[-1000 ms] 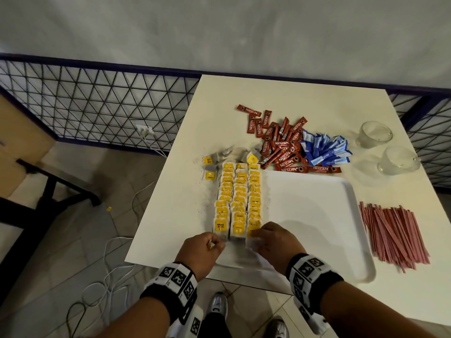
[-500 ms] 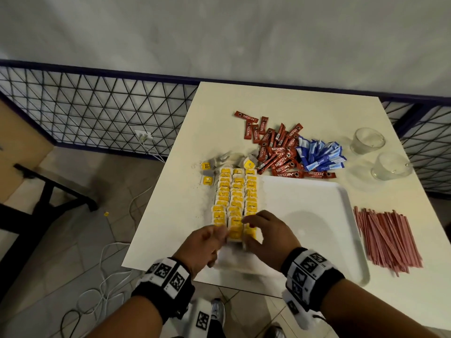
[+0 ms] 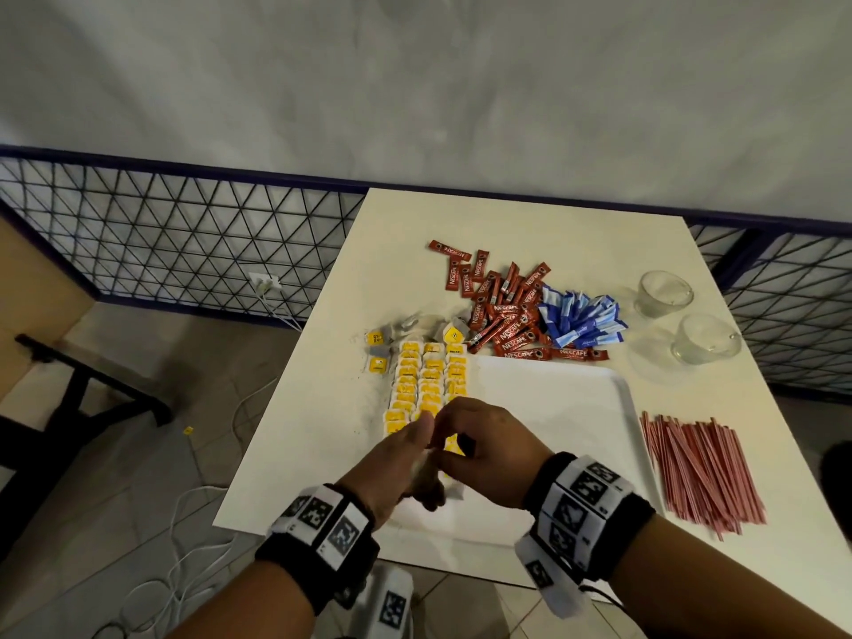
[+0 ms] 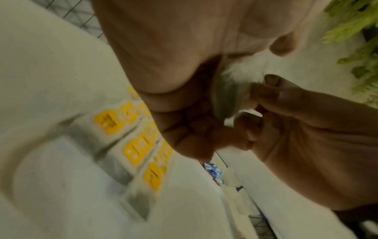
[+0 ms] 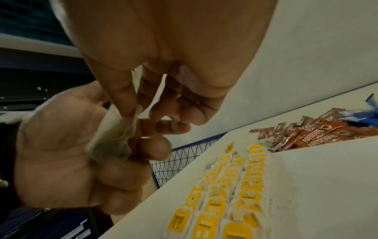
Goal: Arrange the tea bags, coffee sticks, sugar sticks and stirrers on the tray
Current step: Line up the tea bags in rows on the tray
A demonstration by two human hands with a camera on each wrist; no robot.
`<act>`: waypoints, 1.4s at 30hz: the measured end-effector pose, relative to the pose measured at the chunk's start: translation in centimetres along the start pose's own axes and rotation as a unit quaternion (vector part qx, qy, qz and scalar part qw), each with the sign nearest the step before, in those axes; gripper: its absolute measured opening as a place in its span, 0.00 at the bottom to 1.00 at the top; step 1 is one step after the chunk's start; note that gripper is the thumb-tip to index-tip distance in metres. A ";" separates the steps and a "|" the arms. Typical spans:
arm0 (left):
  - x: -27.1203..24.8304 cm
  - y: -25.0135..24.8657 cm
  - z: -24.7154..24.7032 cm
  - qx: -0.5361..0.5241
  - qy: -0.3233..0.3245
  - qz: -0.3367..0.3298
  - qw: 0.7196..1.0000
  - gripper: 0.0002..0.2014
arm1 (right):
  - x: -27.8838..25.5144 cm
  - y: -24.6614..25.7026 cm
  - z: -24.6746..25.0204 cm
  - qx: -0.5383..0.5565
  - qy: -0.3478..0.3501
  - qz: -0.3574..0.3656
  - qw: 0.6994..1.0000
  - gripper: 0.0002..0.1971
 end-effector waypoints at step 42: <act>-1.6 -2.4 1.9 0.367 -0.215 -0.239 0.873 0.14 | 1.9 1.2 1.0 0.046 -0.062 -0.069 0.995 0.06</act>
Point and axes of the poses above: each hand's wrist, its own x-axis towards the middle knuckle, its own z-axis out of the back of the hand, y = z × x, the point moved 1 cm from there along x, towards the middle knuckle, and after that the axes turned 6 degrees about -y, right-handed, at the moved point
